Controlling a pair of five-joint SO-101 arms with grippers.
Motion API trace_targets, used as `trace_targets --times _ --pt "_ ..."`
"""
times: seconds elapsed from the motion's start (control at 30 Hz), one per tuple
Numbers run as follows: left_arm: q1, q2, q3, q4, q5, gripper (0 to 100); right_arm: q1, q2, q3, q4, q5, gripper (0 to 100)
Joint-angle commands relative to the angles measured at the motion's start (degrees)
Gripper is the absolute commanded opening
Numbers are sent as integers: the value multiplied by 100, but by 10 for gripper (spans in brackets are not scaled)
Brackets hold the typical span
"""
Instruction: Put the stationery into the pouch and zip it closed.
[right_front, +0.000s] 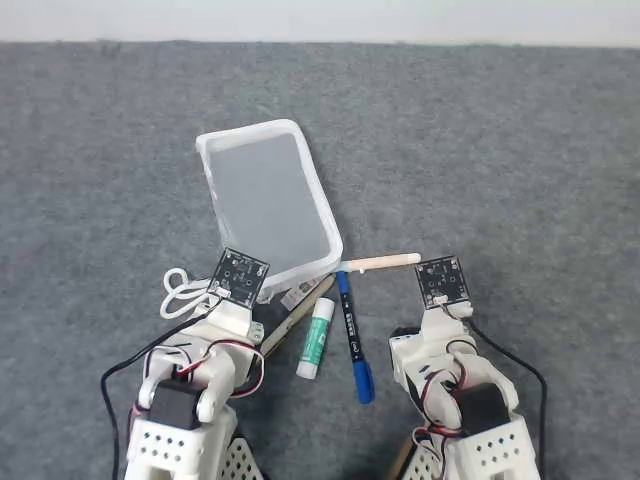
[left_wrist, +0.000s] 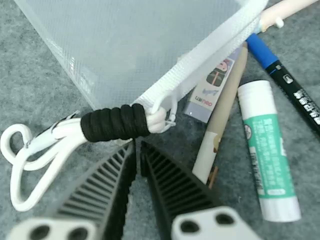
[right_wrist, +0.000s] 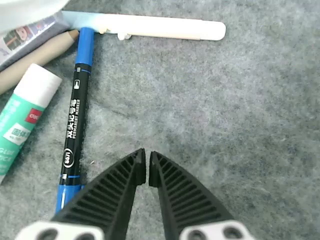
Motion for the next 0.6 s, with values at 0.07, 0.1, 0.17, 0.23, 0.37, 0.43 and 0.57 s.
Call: trace_targets --times 0.07,0.1,0.17,0.23,0.37,0.43,0.57 --pt "9 -105 -75 26 -26 12 -31 -101 123 40 -35 9" --pt "9 -105 -75 26 -18 12 -40 -101 123 40 -35 9" --pt "9 -105 -75 26 -18 12 -40 -101 123 40 -35 9" --pt "9 -105 -75 26 -18 12 -40 -101 123 40 -35 9" --pt "-44 -105 -75 26 -44 12 -48 -101 123 259 -26 9" --pt "-132 -105 -163 35 -53 12 -48 -101 123 224 -26 9" --pt "-791 -105 -778 44 -53 12 -13 -101 88 242 -26 9"
